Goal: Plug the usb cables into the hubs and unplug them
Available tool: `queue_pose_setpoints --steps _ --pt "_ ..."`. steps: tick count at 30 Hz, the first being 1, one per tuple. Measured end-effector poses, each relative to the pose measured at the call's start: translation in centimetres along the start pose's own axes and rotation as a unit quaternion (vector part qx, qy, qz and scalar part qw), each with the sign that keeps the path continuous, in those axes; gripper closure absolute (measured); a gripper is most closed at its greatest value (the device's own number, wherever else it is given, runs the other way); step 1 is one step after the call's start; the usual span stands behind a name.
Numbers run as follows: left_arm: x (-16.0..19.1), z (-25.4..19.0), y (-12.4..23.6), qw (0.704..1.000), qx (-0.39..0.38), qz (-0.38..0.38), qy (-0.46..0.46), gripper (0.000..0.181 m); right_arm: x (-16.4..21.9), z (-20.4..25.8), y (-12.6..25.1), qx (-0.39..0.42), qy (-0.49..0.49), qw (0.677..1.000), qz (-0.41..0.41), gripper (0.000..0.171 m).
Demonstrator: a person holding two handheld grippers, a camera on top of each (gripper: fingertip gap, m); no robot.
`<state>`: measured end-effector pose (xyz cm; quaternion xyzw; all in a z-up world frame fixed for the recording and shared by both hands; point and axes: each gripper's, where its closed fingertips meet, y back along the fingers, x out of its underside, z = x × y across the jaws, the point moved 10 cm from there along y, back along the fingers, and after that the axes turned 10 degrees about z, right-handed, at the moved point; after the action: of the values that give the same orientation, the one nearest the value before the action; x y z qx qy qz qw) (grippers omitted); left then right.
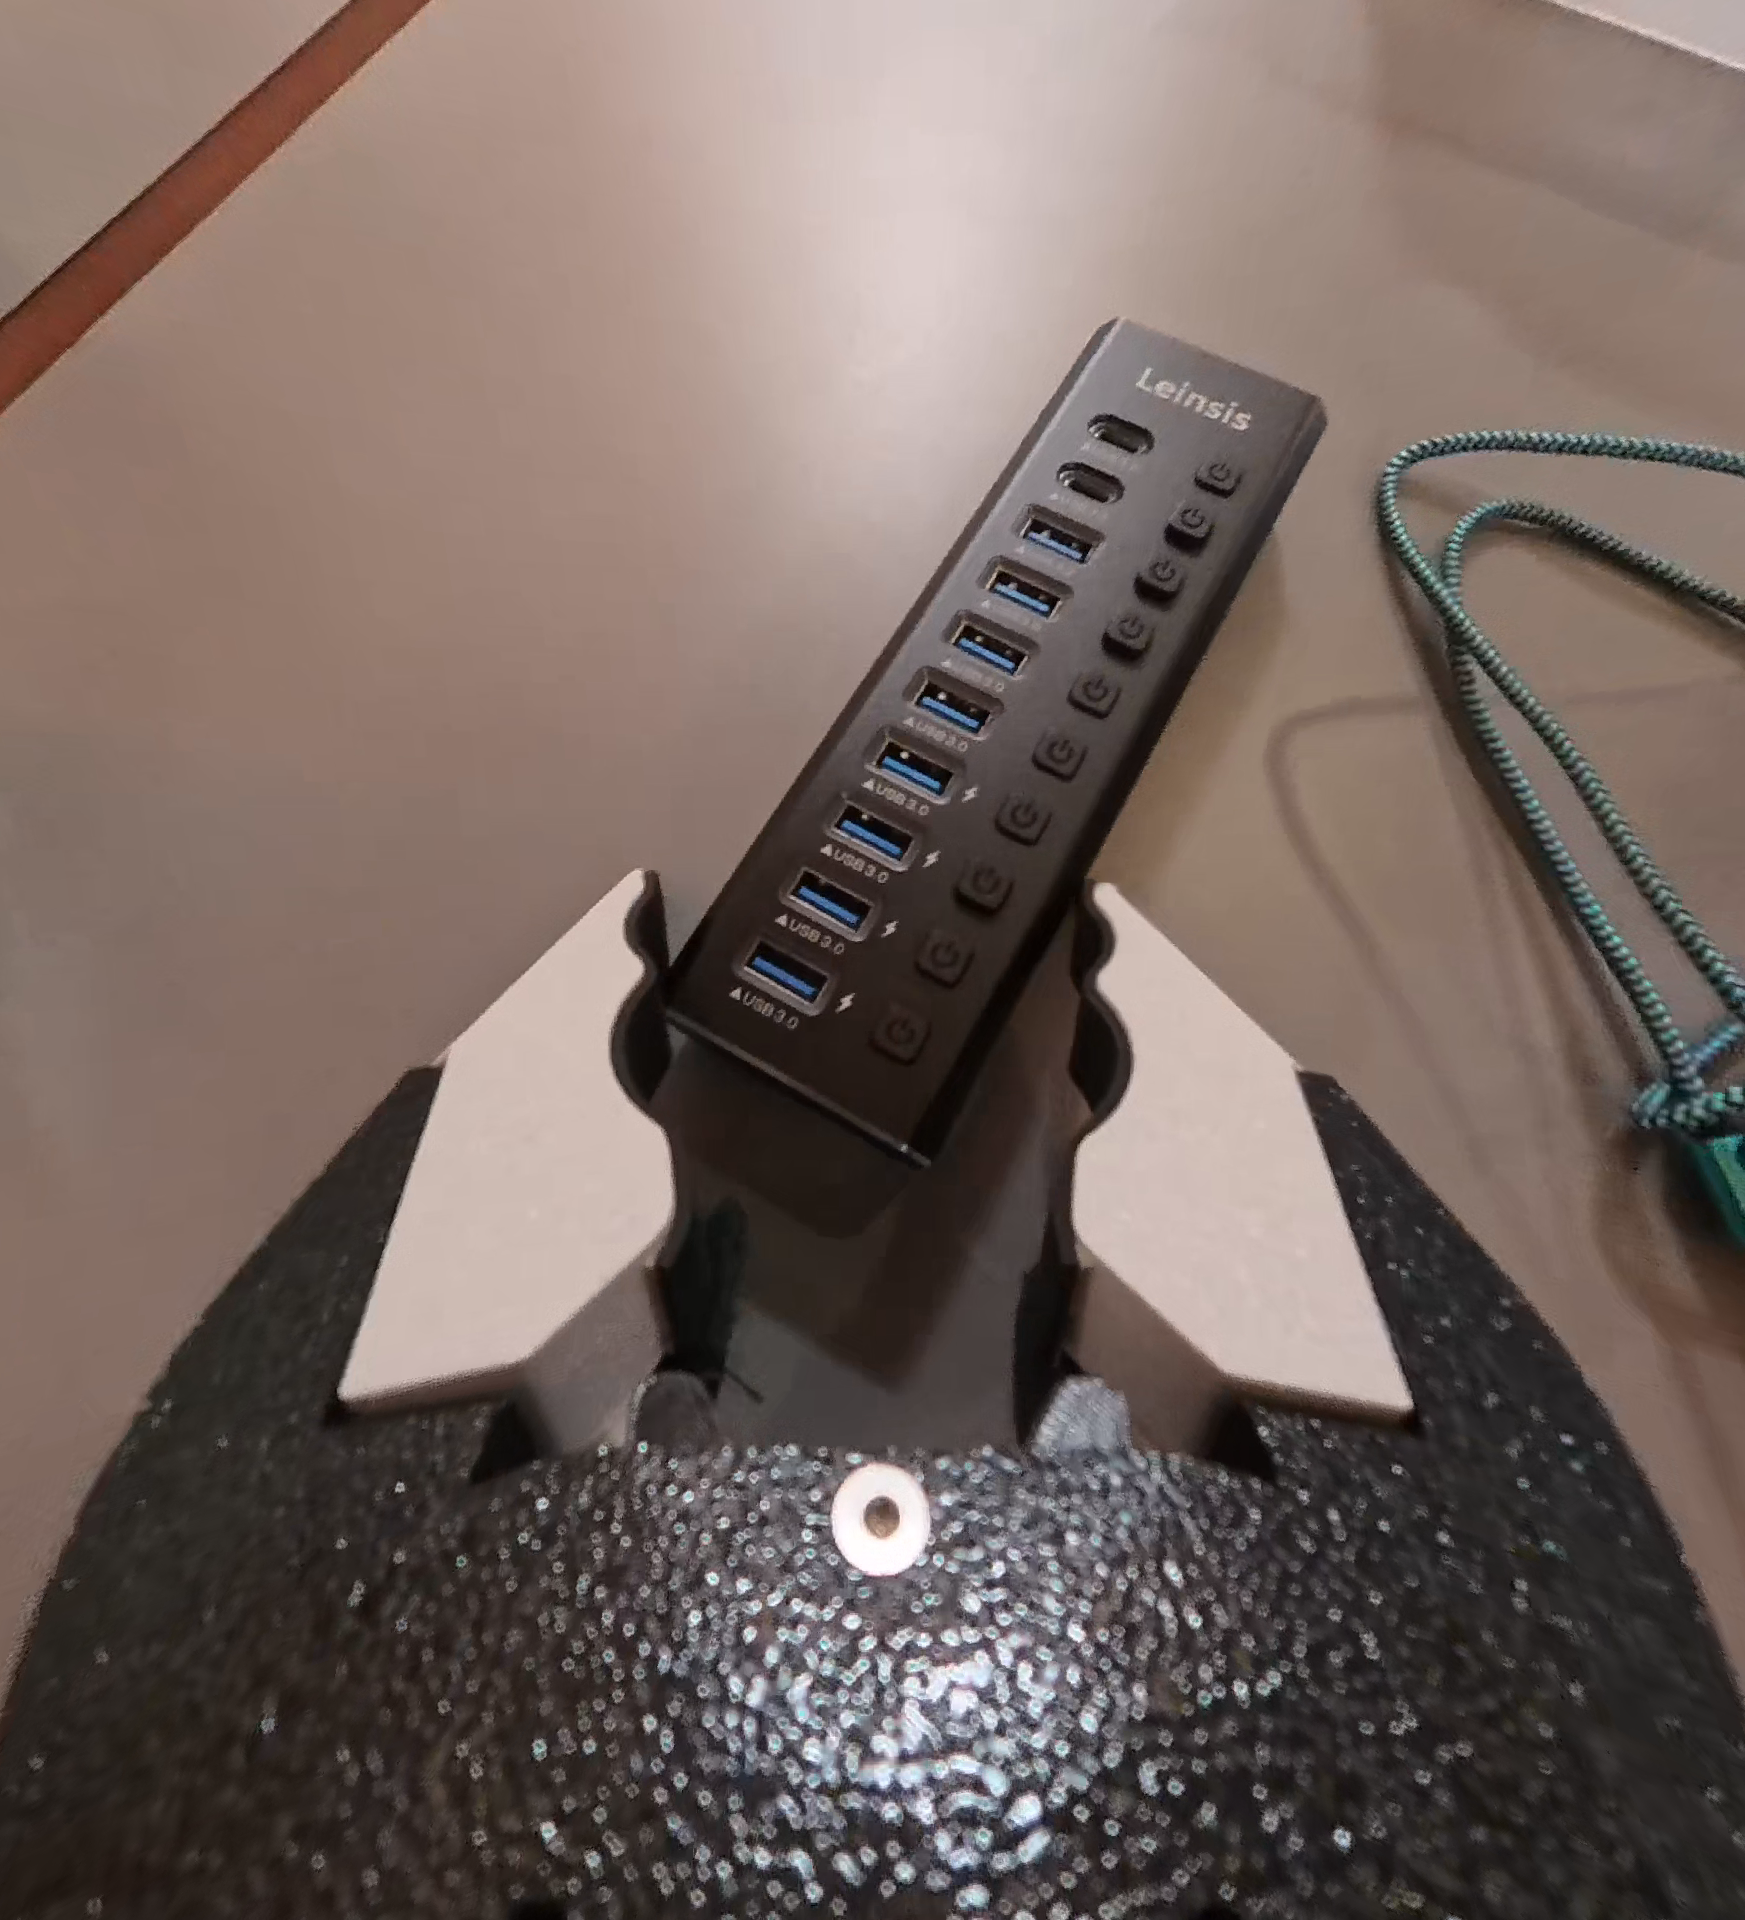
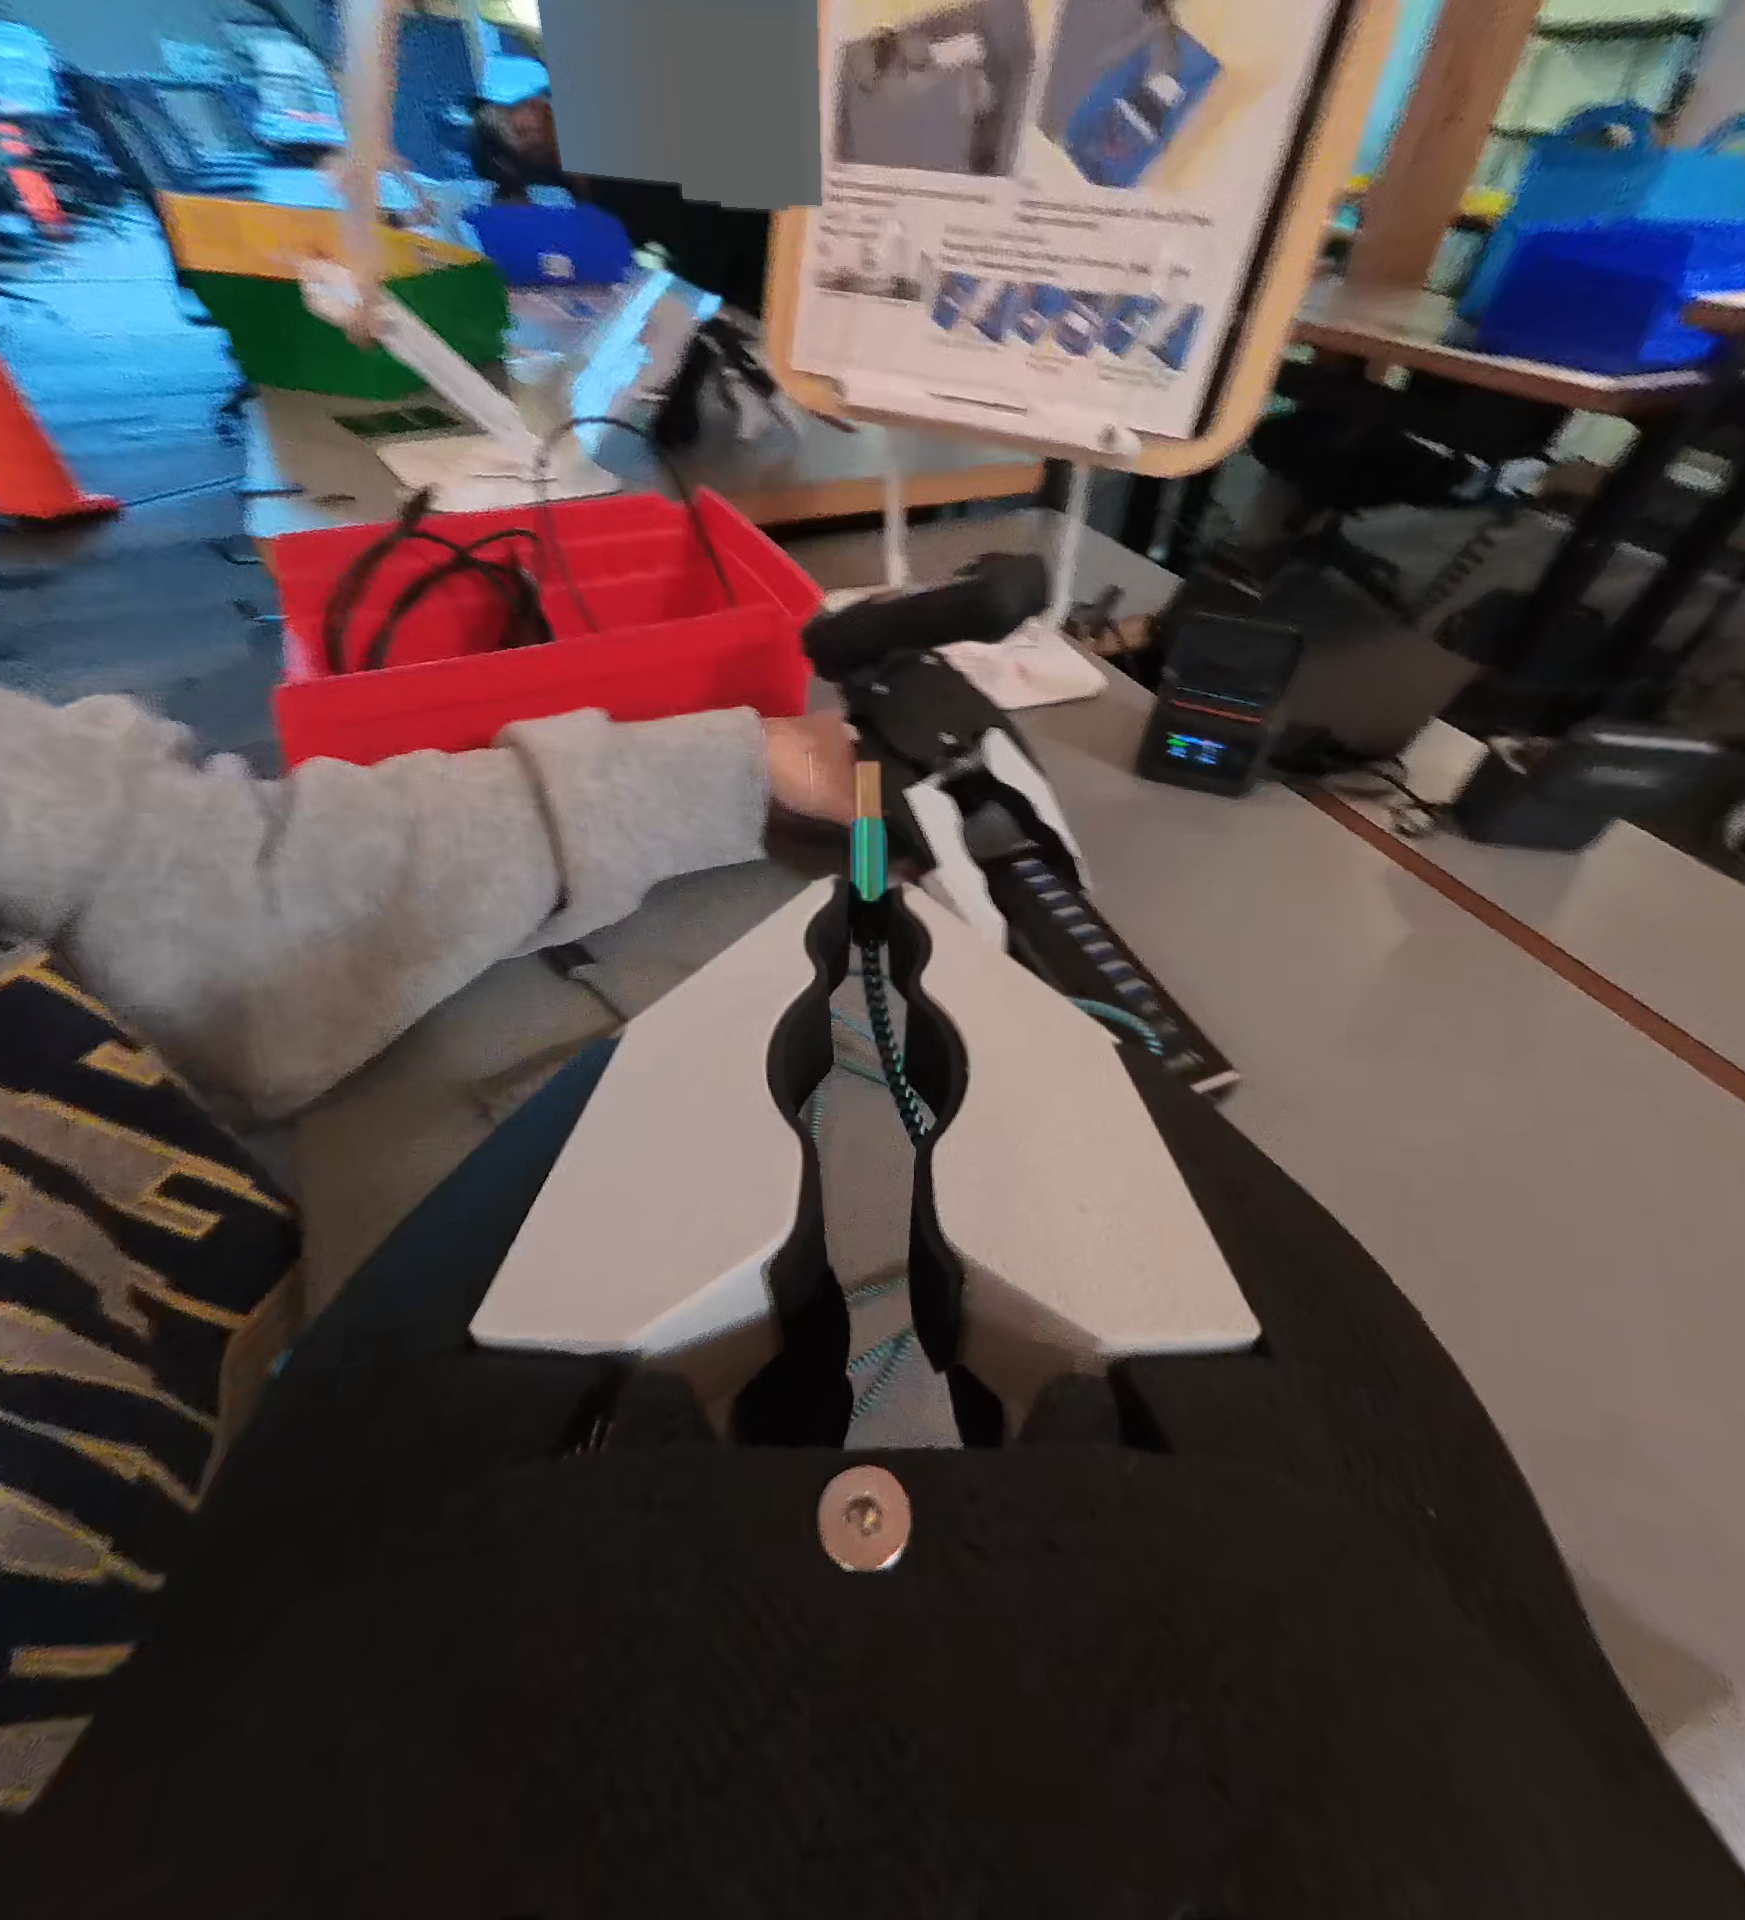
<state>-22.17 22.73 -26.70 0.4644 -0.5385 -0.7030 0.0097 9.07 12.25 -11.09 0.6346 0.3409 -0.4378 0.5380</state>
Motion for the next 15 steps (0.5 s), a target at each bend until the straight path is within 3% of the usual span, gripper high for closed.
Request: queue_pose_setpoints --steps 6,10,15 --pt "0.3 -1.9 0.3 0.998 -0.043 -0.002 0.043 0.108 -2.4 -3.5 -0.3 0.002 -0.095 0.992 0.088 0.167" --pt "0.8 -3.5 0.7 0.993 -0.08 -0.001 0.085 0.113 -3.5 -5.3 -5.1 -0.031 -0.121 0.965 0.23 0.167" --pt "1.2 -6.1 1.3 0.985 -0.095 -0.007 0.143 0.121 -4.3 -8.5 -12.4 -0.073 -0.153 0.892 0.419 0.166"
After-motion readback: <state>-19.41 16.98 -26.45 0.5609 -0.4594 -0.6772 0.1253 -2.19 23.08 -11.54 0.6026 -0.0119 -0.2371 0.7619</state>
